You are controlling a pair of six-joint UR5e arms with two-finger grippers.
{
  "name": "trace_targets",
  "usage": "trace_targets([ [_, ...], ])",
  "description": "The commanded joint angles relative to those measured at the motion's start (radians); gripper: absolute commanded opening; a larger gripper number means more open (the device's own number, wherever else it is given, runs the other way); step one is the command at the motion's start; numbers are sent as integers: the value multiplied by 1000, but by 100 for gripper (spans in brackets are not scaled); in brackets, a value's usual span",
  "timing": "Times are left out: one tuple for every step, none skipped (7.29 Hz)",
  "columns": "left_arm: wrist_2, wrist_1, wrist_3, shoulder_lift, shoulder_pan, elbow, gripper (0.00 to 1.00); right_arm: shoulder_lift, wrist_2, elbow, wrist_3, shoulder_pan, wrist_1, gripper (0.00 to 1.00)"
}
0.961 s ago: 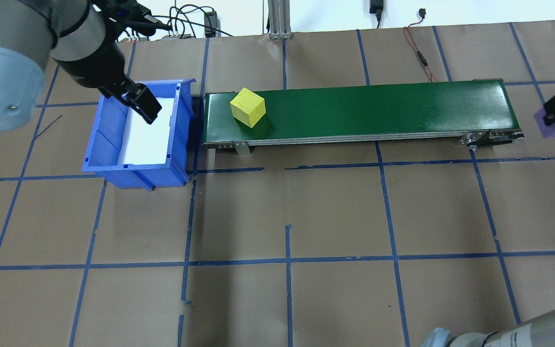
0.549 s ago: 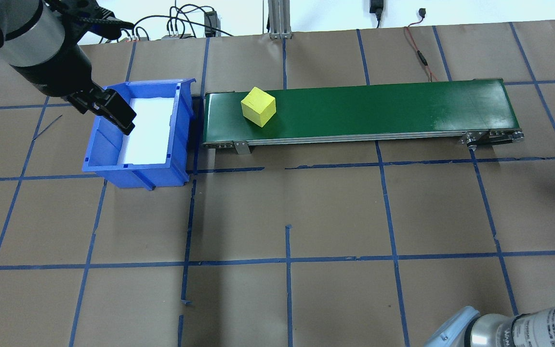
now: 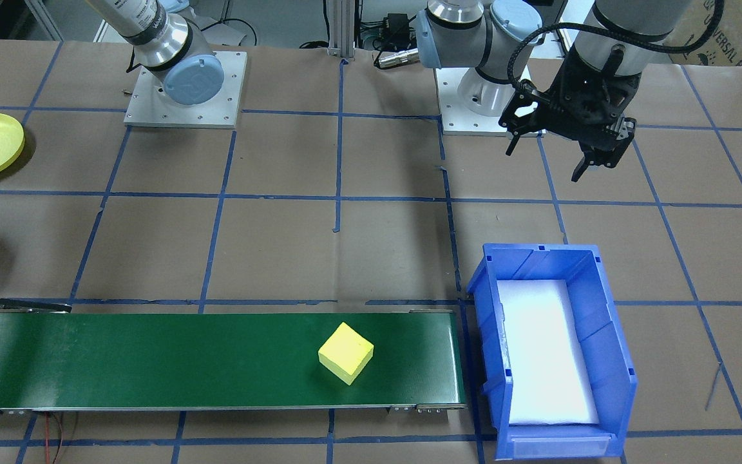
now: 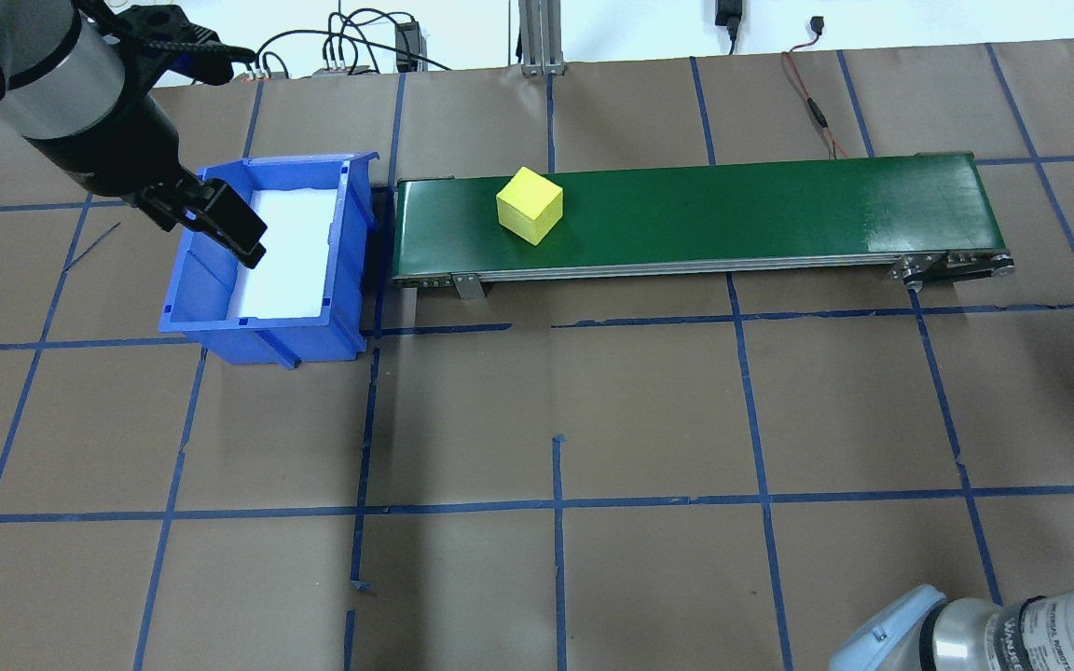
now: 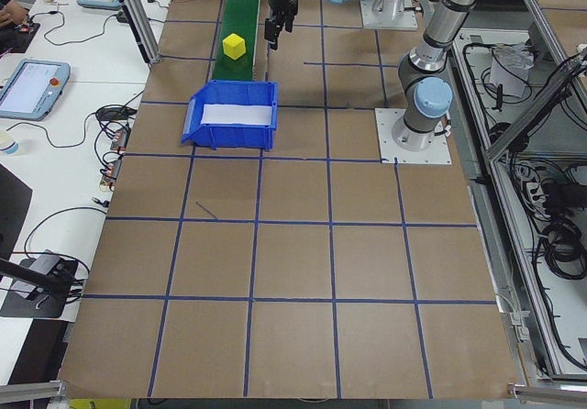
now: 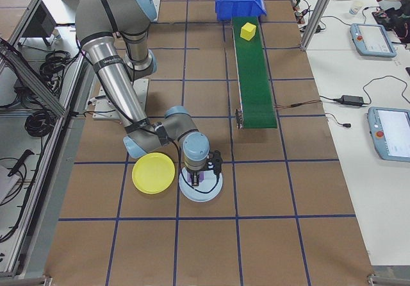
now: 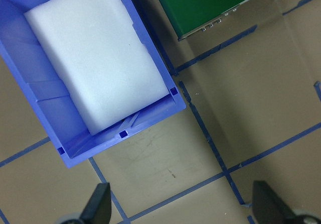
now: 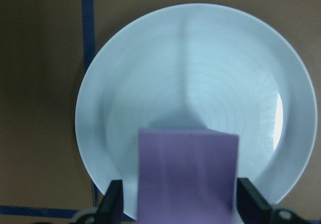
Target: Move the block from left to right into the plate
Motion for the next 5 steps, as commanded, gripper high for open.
trace_targets([
  [-18,-10,-144,4,0,2,100,-36,38,-27,34,13,24,100],
  [-12,-16,-282,6,-4,8,100,-106,93,-47,128,69,129,100],
  [-9,-31,-361,6,-4,15,100,-187,95,-74,255,146,292,100],
  [22,-38,-365,11,-3,14,100,-192,118,-96,396,218,305,100],
  [31,-35,-363,9,-4,9,100,-154,243,-104,511,296,302,100],
])
